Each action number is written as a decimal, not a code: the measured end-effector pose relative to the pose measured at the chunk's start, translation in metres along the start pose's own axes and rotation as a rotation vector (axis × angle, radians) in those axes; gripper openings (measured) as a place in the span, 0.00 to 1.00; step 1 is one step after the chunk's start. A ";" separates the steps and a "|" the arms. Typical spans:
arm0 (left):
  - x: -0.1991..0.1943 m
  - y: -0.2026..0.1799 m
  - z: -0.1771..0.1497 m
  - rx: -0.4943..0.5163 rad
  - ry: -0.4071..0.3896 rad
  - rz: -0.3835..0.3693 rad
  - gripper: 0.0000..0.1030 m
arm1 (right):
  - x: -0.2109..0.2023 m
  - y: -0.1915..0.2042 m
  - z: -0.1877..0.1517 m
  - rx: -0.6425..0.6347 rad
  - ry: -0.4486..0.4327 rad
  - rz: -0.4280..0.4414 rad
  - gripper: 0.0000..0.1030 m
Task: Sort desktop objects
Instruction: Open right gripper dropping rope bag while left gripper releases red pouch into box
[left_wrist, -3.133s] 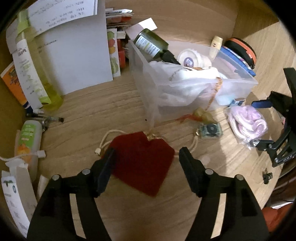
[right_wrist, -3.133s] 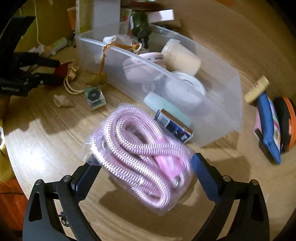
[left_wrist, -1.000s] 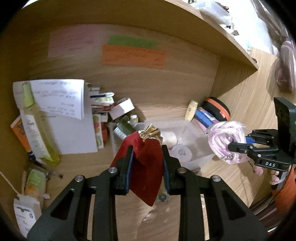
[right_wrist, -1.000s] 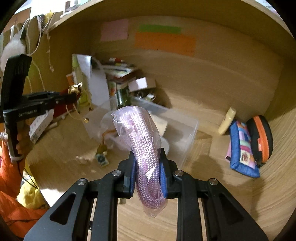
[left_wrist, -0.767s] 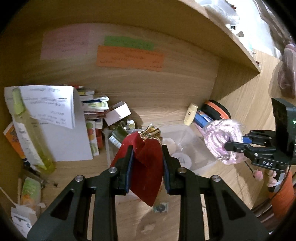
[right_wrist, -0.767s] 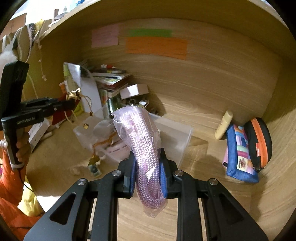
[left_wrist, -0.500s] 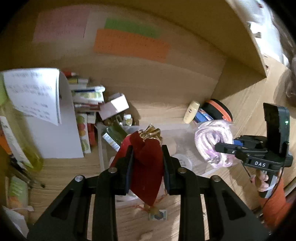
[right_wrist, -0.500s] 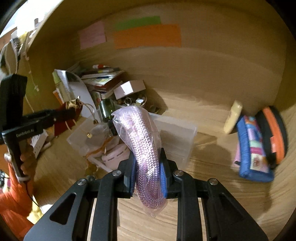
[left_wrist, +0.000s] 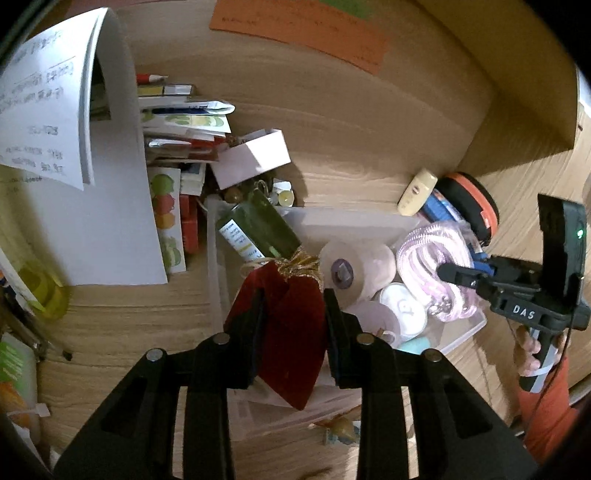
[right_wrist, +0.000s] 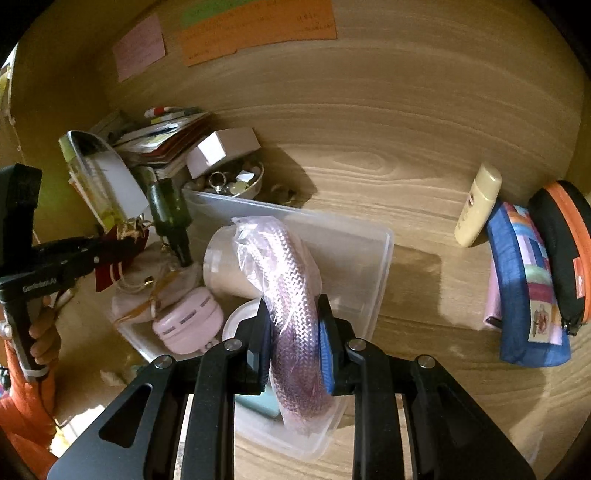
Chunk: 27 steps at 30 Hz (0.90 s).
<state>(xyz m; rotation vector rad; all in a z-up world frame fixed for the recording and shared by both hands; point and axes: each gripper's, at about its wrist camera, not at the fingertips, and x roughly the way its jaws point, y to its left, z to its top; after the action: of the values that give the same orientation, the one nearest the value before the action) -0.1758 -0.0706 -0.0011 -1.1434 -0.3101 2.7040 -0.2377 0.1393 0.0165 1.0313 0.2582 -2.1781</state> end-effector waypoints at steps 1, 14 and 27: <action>0.001 -0.001 0.000 0.005 0.001 0.009 0.28 | 0.001 0.000 0.001 -0.007 -0.003 -0.009 0.19; 0.002 -0.012 -0.008 0.069 0.001 0.083 0.45 | 0.016 0.013 0.002 -0.111 -0.013 -0.184 0.21; -0.011 -0.023 -0.004 0.103 -0.072 0.074 0.70 | -0.002 0.023 -0.001 -0.139 -0.027 -0.262 0.48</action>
<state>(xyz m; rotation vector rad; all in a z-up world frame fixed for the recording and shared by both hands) -0.1629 -0.0504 0.0100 -1.0515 -0.1389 2.7930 -0.2209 0.1236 0.0196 0.9326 0.5508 -2.3658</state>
